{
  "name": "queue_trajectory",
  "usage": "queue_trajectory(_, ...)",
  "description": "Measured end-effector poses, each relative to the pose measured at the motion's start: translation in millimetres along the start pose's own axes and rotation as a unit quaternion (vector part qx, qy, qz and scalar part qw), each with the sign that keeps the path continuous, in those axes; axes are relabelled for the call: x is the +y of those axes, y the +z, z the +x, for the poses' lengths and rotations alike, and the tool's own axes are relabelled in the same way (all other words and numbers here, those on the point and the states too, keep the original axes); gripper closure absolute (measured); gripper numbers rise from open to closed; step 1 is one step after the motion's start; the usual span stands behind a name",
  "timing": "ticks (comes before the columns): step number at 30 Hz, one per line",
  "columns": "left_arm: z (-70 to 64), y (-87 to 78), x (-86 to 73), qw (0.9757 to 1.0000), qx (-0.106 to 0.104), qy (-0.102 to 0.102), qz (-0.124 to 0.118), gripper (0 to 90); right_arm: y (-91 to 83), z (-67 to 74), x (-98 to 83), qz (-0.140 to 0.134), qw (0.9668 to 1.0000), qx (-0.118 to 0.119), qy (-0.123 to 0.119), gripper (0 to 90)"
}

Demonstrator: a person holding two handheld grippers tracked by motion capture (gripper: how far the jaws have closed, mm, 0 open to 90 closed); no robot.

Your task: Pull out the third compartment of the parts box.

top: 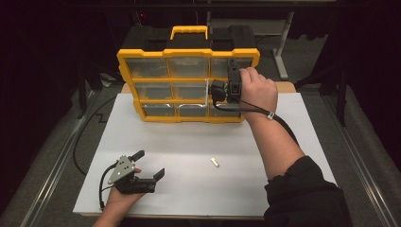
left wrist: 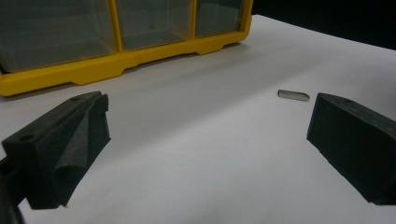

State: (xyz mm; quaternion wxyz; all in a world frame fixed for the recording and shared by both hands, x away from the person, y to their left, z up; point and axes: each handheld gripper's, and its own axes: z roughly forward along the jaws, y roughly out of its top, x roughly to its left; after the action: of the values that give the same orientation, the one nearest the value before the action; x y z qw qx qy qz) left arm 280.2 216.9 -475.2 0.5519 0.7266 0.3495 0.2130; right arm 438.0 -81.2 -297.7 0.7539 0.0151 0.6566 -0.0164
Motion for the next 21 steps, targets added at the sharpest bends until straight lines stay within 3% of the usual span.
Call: queue_trajectory(21, 0.9, -4.0, -0.1, 1.0000, 0.004, -0.001, -0.006, 0.3, -9.3, -2.9, 1.2, 0.002, 1.0000, 0.005, -0.006, 83.7)
